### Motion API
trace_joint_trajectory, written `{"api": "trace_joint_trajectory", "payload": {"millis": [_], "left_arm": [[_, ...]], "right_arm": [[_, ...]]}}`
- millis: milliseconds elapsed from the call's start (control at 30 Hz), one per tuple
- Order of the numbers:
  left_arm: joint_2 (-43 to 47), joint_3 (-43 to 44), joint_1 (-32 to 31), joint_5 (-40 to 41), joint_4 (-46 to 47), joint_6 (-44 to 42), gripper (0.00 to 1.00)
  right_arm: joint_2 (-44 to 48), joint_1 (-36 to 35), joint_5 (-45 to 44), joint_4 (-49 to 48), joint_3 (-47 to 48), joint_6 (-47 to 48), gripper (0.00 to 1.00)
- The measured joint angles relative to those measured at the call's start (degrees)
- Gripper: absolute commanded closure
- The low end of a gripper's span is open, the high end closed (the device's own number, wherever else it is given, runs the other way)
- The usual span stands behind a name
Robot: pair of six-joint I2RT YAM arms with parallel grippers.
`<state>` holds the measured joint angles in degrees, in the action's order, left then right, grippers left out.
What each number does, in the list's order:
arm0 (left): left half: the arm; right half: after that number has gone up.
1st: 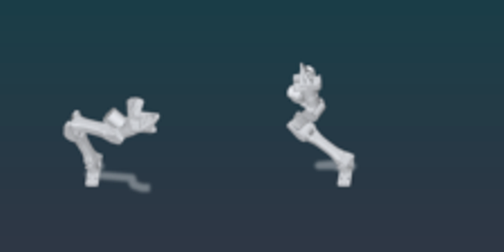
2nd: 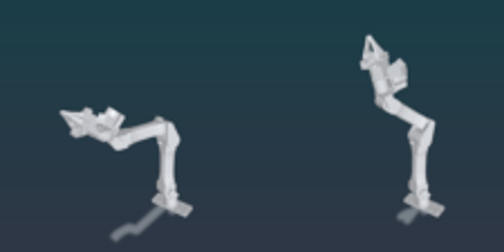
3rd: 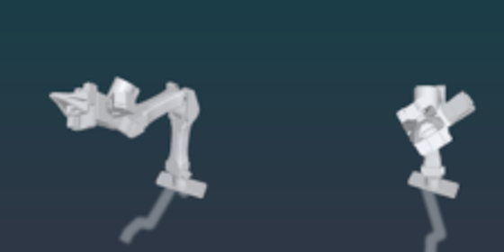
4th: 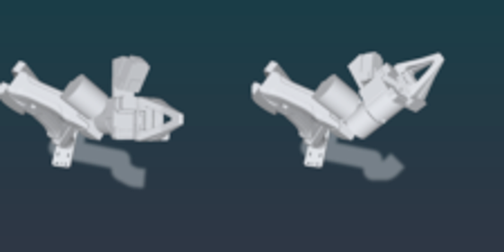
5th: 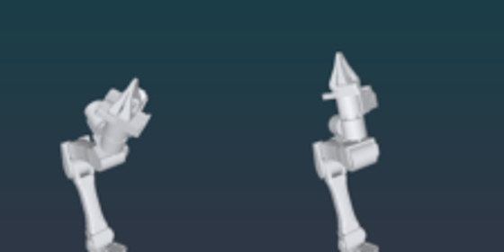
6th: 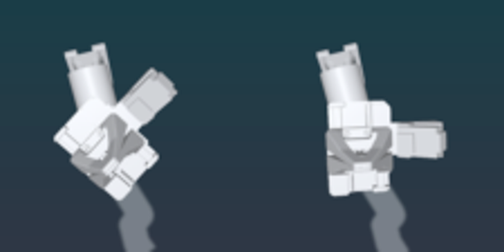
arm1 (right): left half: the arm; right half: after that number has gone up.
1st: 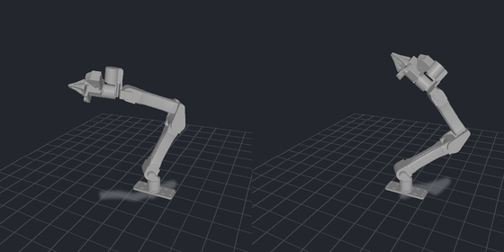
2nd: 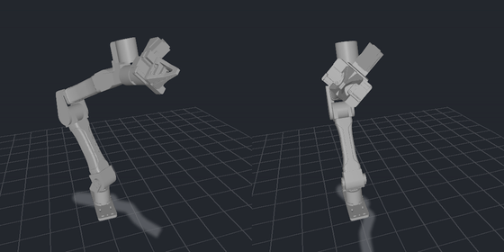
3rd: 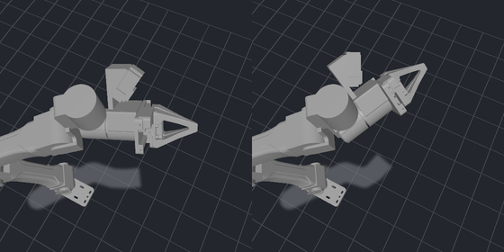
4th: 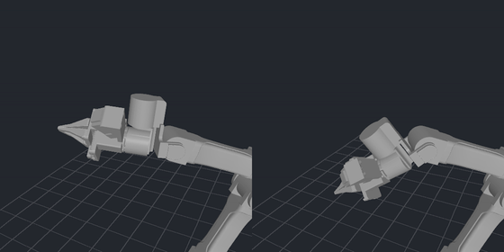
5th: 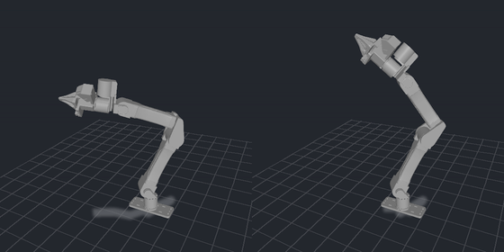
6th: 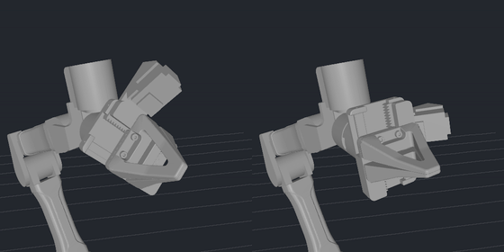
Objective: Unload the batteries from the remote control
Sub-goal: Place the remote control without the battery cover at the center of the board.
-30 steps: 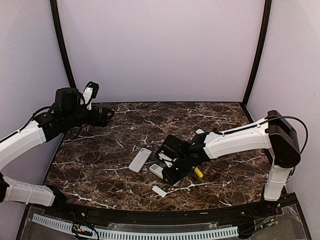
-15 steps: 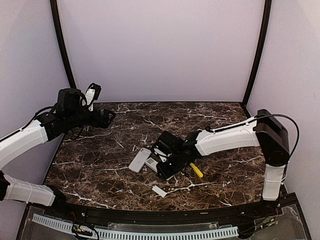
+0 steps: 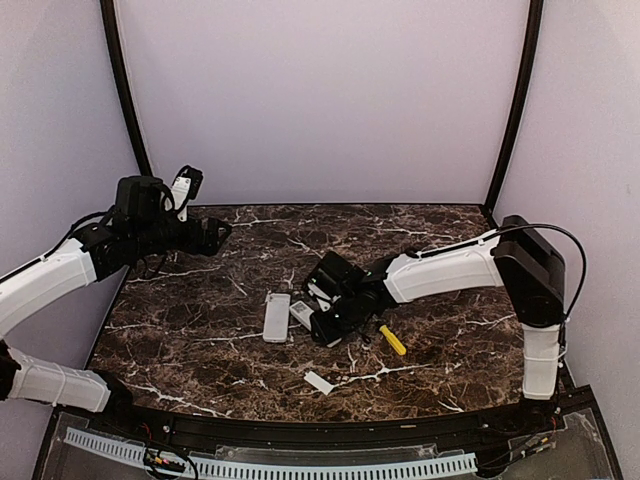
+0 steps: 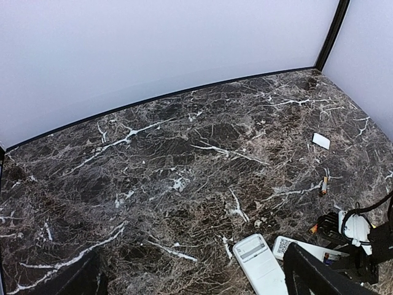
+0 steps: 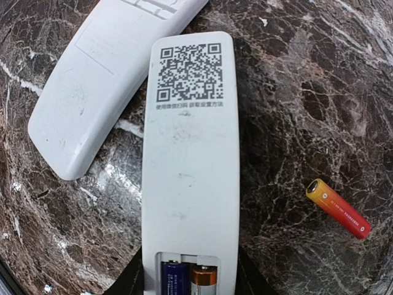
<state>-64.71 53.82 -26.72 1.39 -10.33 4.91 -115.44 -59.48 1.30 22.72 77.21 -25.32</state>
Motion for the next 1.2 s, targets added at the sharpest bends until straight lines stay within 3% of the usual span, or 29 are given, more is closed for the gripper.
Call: {"api": "trace_joint_trajectory", "payload": {"millis": [133,200,233,567,967,1200], "left_arm": [[0.0,0.2,0.0,0.0,0.0,0.0,0.01],[0.0,0.2,0.0,0.0,0.0,0.0,0.01],[0.0,0.3,0.0,0.0,0.0,0.0,0.01],[0.0,0.3,0.0,0.1,0.0,-0.2,0.01],[0.0,0.3,0.0,1.9,0.3,0.2,0.01],[0.0,0.3,0.0,1.3,1.3,0.3,0.02]], "right_arm": [[-0.2,0.0,-0.2,-0.3,0.1,0.1,0.52],[-0.2,0.0,-0.9,-0.2,0.1,0.0,0.36],[-0.2,0.0,-1.3,-0.1,0.1,-0.1,0.34],[0.9,0.0,-4.8,-1.9,-1.7,-1.1,0.23],[21.7,4.9,-11.7,-4.6,-16.2,-9.8,0.28],[23.1,6.3,-12.5,-1.5,-24.7,-13.1,0.38]]}}
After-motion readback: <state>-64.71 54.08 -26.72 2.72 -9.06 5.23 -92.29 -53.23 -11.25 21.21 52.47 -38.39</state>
